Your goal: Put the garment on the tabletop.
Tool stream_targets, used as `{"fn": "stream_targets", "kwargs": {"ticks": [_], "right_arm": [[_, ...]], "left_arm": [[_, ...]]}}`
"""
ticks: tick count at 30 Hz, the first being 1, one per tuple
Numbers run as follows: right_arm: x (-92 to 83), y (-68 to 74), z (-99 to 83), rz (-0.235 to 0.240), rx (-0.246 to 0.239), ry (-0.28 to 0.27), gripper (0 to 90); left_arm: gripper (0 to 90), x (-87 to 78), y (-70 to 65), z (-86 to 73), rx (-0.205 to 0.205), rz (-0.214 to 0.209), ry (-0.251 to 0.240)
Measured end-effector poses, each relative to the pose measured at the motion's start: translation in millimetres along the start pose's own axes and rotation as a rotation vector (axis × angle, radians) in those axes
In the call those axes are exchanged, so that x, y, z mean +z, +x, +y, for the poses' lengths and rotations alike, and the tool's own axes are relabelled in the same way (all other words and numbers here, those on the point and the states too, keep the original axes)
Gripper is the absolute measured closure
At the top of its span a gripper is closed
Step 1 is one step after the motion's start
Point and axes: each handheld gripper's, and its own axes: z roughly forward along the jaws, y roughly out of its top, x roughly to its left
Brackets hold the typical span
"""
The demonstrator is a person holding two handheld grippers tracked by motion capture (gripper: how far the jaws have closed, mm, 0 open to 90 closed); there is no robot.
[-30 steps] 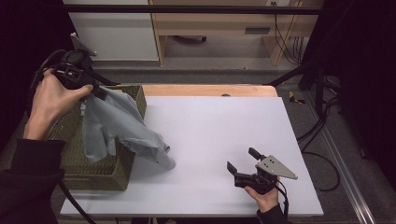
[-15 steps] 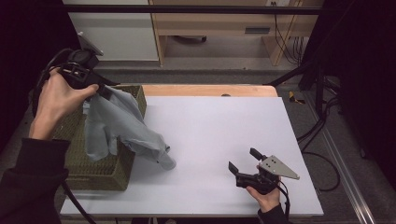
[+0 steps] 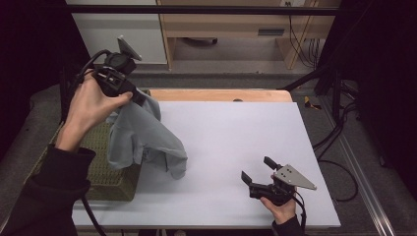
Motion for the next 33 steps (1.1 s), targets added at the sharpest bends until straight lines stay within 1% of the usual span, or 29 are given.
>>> {"fn": "stream_targets", "kwargs": {"ticks": [3, 4, 6, 12, 13, 15, 16, 19, 22, 23, 25, 26, 27, 28, 29, 30, 31, 32, 33], "right_arm": [[-0.2, 0.1, 0.0, 0.001, 0.001, -0.001, 5.6], [-0.7, -0.1, 0.1, 0.003, 0.001, 0.0, 5.6], [-0.8, -0.2, 0.2, 0.007, 0.002, -0.003, 5.7], [-1.4, 0.1, 0.6, 0.005, 0.002, -0.003, 5.7], [-1.4, 0.1, 0.5, 0.005, 0.001, -0.002, 5.7], [-1.5, 0.0, 0.3, 0.007, 0.0, -0.005, 5.7], [-1.5, 0.0, 0.3, 0.007, 0.0, -0.005, 5.7], [-2.9, 0.0, 0.5, 0.006, 0.004, -0.002, 5.4], [-3.8, -0.5, 0.6, 0.008, 0.003, -0.004, 5.3], [-3.7, 0.1, 0.8, 0.015, 0.012, -0.011, 5.2], [-4.0, -0.1, 0.7, 0.018, 0.011, -0.01, 5.0], [-4.0, -0.1, 0.7, 0.018, 0.011, -0.01, 5.0], [-4.3, 0.5, 0.7, 0.022, 0.023, -0.007, 4.9], [-4.3, -0.4, 0.3, 0.018, 0.01, -0.003, 4.8], [-4.2, -0.5, 0.1, 0.016, 0.009, -0.002, 4.8], [-4.3, -0.5, 0.1, 0.016, 0.01, -0.002, 4.7], [-3.7, -1.1, -0.2, 0.01, -0.001, -0.005, 4.7], [-4.3, -0.5, 0.1, 0.016, 0.01, -0.002, 4.7], [-3.6, -1.3, -0.3, 0.011, -0.002, -0.006, 4.7]], "left_arm": [[85.6, 3.5, -13.1, 4.0, 0.026, -0.009, 0.001], [85.6, 4.3, -16.3, 5.4, 0.05, -0.006, 0.004], [85.6, 6.6, -23.9, 7.8, 0.069, -0.011, 0.005], [85.6, 14.1, -45.4, 14.2, 0.117, -0.037, -0.006], [85.7, 15.0, -49.1, 15.3, 0.126, -0.035, -0.011], [85.6, 17.2, -56.1, 17.3, 0.142, -0.05, -0.01], [85.6, 17.2, -56.1, 17.3, 0.142, -0.05, -0.01], [85.6, 21.8, -69.0, 21.1, 0.171, -0.065, -0.008], [85.6, 27.0, -76.2, 23.3, 0.187, -0.073, -0.007], [85.6, 29.5, -78.4, 23.8, 0.187, -0.08, -0.006], [85.6, 34.9, -81.8, 24.4, 0.199, -0.086, -0.001], [85.6, 34.9, -81.8, 24.4, 0.199, -0.086, -0.001], [85.6, 41.0, -84.1, 24.6, 0.215, -0.095, 0.009], [85.6, 45.2, -85.5, 24.6, 0.214, -0.101, 0.01], [85.6, 45.2, -85.5, 24.6, 0.214, -0.101, 0.01], [85.6, 50.9, -87.4, 24.3, 0.214, -0.109, 0.013], [85.7, 54.1, -88.0, 24.1, 0.22, -0.112, 0.018], [85.6, 57.3, -88.6, 23.7, 0.223, -0.114, 0.02], [85.6, 60.7, -89.4, 23.3, 0.222, -0.118, 0.019]]}}
